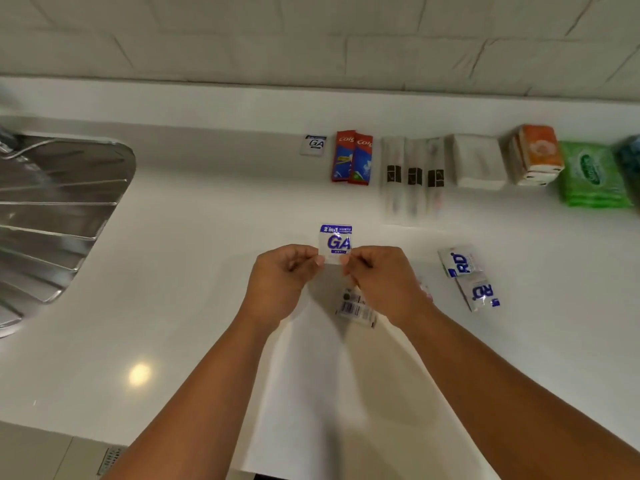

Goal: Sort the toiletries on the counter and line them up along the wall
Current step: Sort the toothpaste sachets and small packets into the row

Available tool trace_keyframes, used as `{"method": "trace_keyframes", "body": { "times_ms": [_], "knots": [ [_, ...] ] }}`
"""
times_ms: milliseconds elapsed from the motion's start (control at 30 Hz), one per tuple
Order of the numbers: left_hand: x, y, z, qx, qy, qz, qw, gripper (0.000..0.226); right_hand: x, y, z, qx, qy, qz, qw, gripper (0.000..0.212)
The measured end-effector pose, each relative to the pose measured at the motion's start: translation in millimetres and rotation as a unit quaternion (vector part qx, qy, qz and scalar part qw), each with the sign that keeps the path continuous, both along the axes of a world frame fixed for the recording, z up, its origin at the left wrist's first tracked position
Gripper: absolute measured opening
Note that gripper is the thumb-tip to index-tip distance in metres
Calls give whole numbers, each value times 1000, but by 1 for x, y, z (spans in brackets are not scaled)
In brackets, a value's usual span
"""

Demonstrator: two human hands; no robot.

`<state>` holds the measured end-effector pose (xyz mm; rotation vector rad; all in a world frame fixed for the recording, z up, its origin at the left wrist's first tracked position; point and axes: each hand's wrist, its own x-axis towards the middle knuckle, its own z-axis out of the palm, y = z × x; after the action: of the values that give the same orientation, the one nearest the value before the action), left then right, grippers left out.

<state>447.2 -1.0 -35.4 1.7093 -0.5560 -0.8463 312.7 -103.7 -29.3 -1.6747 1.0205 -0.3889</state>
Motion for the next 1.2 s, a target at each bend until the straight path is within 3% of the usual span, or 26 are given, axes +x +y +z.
{"method": "trace_keyframes", "body": {
  "times_ms": [167, 367, 533, 700, 833, 1033, 1200],
  "knots": [
    [35, -21, -3, 7, 14, 7, 1000, 5, 37, -18, -6, 35, -3, -20, 999, 29],
    [84, -60, 0, -22, 74, 6, 997, 8, 87, -53, -7, -10, -5, -29, 1000, 26],
    [124, -107, 1, -38, 51, 30, 998, 11, 124, -91, -1, -105, 34, -27, 994, 20],
    [158, -154, -6, -26, 25, 60, 998, 11, 147, -130, 0, -297, 105, -36, 948, 24],
    [172, -183, -21, 11, -28, 60, 998, 5, 159, -155, -11, -458, 166, -8, 873, 37],
    [185, -204, -35, 51, -81, 67, 993, 20, 186, -181, -19, -511, 219, 105, 825, 40],
    [180, -205, -37, 71, -129, 78, 986, 10, 195, -188, -29, -520, 251, 133, 806, 32]
  ]
}}
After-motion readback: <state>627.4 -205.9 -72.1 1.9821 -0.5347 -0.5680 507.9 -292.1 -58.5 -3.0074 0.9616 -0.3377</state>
